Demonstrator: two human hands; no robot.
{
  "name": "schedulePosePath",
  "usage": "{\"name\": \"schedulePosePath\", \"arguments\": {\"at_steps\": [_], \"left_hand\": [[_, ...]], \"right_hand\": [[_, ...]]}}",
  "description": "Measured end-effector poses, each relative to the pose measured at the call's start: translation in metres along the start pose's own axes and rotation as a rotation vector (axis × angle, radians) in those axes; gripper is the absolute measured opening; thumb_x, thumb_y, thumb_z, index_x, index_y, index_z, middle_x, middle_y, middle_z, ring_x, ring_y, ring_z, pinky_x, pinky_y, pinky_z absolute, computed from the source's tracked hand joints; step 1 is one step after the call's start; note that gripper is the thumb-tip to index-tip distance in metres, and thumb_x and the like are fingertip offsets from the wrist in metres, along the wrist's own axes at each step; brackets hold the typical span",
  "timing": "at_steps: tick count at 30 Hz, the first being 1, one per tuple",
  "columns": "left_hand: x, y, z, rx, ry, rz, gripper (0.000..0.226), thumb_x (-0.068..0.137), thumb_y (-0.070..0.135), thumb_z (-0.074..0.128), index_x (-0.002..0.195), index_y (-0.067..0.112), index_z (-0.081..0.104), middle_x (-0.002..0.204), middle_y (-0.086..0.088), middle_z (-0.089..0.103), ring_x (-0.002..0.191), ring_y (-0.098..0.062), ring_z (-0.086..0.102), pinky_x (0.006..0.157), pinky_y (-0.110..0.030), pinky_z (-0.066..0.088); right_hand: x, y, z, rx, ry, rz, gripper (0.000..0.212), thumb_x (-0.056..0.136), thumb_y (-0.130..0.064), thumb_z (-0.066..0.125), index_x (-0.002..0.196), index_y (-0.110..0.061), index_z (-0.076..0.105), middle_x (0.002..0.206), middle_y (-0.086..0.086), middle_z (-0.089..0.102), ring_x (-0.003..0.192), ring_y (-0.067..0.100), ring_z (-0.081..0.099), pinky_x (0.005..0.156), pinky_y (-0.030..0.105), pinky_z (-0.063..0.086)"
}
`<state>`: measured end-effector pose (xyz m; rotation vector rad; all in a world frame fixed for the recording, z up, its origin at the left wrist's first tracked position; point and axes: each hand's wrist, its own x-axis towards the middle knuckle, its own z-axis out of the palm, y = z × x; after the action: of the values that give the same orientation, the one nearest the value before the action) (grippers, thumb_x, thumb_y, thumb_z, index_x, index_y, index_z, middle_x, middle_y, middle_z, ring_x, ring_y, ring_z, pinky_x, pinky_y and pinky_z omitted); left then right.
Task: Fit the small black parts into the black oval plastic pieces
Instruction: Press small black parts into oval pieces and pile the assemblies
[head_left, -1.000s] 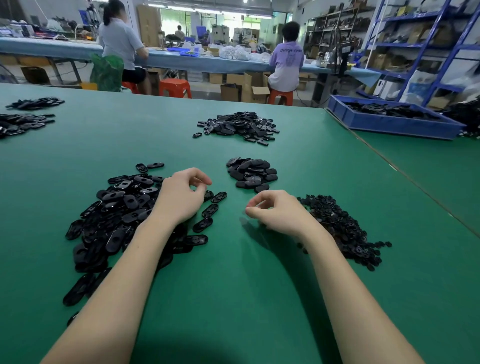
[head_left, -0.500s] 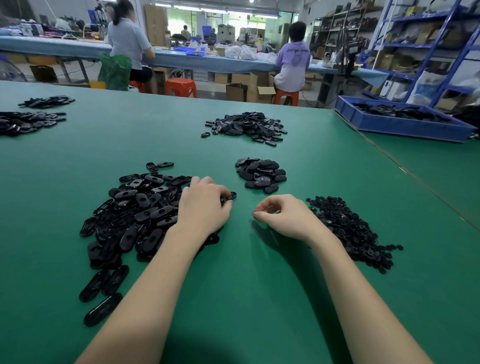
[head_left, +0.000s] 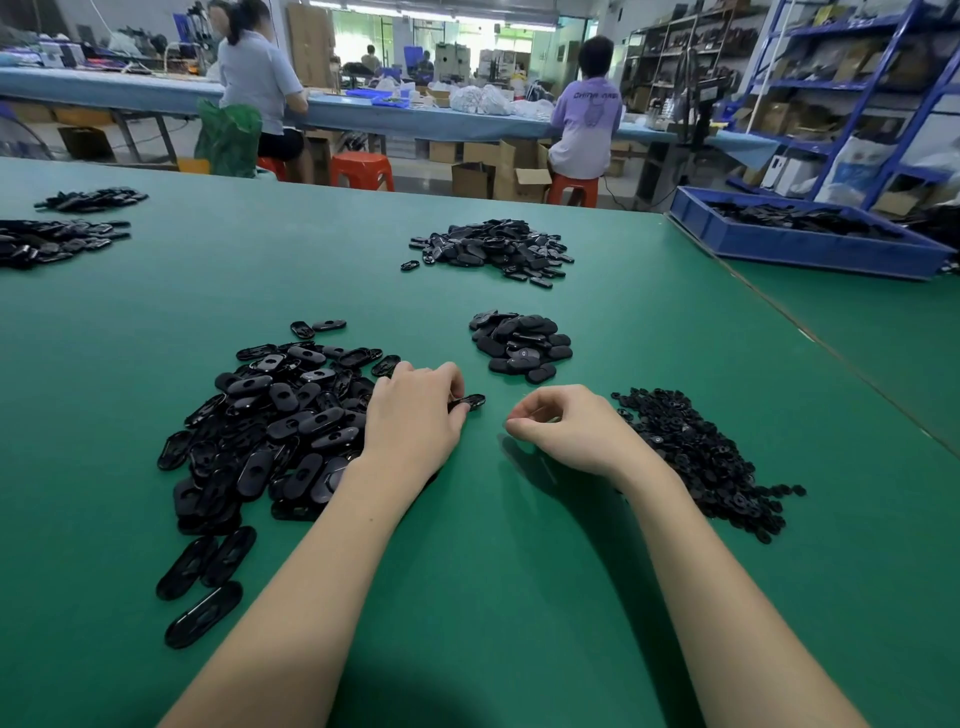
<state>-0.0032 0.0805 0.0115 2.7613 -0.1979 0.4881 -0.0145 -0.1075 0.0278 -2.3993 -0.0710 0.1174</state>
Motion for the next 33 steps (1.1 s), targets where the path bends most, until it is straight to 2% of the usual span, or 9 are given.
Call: {"name": "schedulePosePath", "arguments": {"at_steps": [5,7,9,13,18,24,28,30,33], "left_hand": [[-0.003,0.003,-0.001,-0.056,0.052,-0.034,0.017,0.100,0.034,0.056,0.103,0.020,0.065,0.084,0.004,0.060,0.100,-0.025,0.053,0.084,-0.036,0.040],[0.002,0.005,-0.005,-0.295,-0.002,-0.095,0.013,0.098,0.032,0.059,0.096,0.021,0.065,0.075,0.008,0.058,0.089,-0.020,0.059,0.078,-0.029,0.045],[0.006,0.011,-0.010,-0.547,-0.070,-0.170,0.012,0.096,0.032,0.061,0.092,0.022,0.065,0.073,0.010,0.066,0.073,-0.008,0.060,0.065,-0.016,0.042],[0.002,0.027,-0.010,-0.860,-0.252,-0.233,0.013,0.097,0.032,0.061,0.095,0.022,0.068,0.085,0.005,0.078,0.070,-0.009,0.062,0.066,-0.025,0.046],[-0.003,0.041,-0.007,-1.161,-0.353,-0.339,0.004,0.096,0.023,0.066,0.098,0.019,0.067,0.083,0.005,0.077,0.066,-0.006,0.067,0.054,-0.018,0.047],[-0.008,0.051,0.000,-1.218,-0.407,-0.417,0.005,0.095,0.009,0.065,0.100,0.011,0.065,0.085,-0.009,0.073,0.063,-0.011,0.070,0.052,-0.018,0.051],[-0.009,0.051,0.003,-1.148,-0.393,-0.385,0.007,0.094,0.010,0.066,0.101,0.010,0.067,0.085,-0.010,0.075,0.071,-0.016,0.073,0.060,-0.021,0.057],[-0.010,0.050,0.004,-1.144,-0.395,-0.382,0.007,0.093,0.009,0.066,0.099,0.011,0.068,0.084,-0.009,0.076,0.070,-0.016,0.073,0.062,-0.022,0.057],[-0.010,0.050,0.004,-1.136,-0.390,-0.379,0.007,0.093,0.009,0.066,0.099,0.011,0.069,0.084,-0.009,0.076,0.068,-0.015,0.072,0.063,-0.021,0.058]], "right_hand": [[-0.001,0.000,-0.001,0.019,0.015,0.000,0.008,0.087,-0.039,0.071,0.091,-0.032,0.074,0.088,-0.018,0.070,0.088,0.003,0.065,0.075,0.023,0.049],[-0.002,0.000,-0.001,0.070,0.042,-0.020,0.008,0.088,-0.035,0.071,0.096,-0.032,0.072,0.089,-0.016,0.071,0.082,0.003,0.066,0.070,0.021,0.047],[-0.002,-0.001,-0.002,0.211,0.066,-0.031,0.011,0.091,-0.030,0.070,0.102,-0.032,0.069,0.094,-0.011,0.072,0.074,0.008,0.068,0.072,0.025,0.051],[-0.005,-0.005,-0.013,0.474,0.108,-0.022,0.006,0.096,-0.026,0.068,0.101,-0.024,0.070,0.091,-0.003,0.071,0.058,0.003,0.062,0.054,0.015,0.047],[-0.010,-0.001,-0.024,0.456,0.111,0.036,0.006,0.095,-0.028,0.070,0.092,-0.023,0.072,0.076,-0.011,0.072,0.053,0.004,0.055,0.049,0.015,0.040],[-0.013,0.009,-0.047,0.188,0.147,0.095,0.018,0.094,-0.044,0.064,0.092,-0.028,0.073,0.079,-0.017,0.076,0.057,0.004,0.059,0.064,0.025,0.046],[-0.017,0.023,-0.070,-0.252,0.128,0.225,0.008,0.086,-0.036,0.067,0.082,-0.033,0.074,0.090,-0.011,0.075,0.089,0.014,0.068,0.088,0.035,0.056],[-0.021,0.025,-0.075,-0.365,0.088,0.283,0.005,0.083,-0.035,0.071,0.082,-0.036,0.075,0.096,-0.010,0.075,0.096,0.017,0.067,0.090,0.035,0.056],[-0.025,0.021,-0.074,-0.430,0.069,0.320,0.008,0.077,-0.042,0.078,0.083,-0.037,0.076,0.097,-0.011,0.074,0.095,0.016,0.066,0.082,0.030,0.052]]}}
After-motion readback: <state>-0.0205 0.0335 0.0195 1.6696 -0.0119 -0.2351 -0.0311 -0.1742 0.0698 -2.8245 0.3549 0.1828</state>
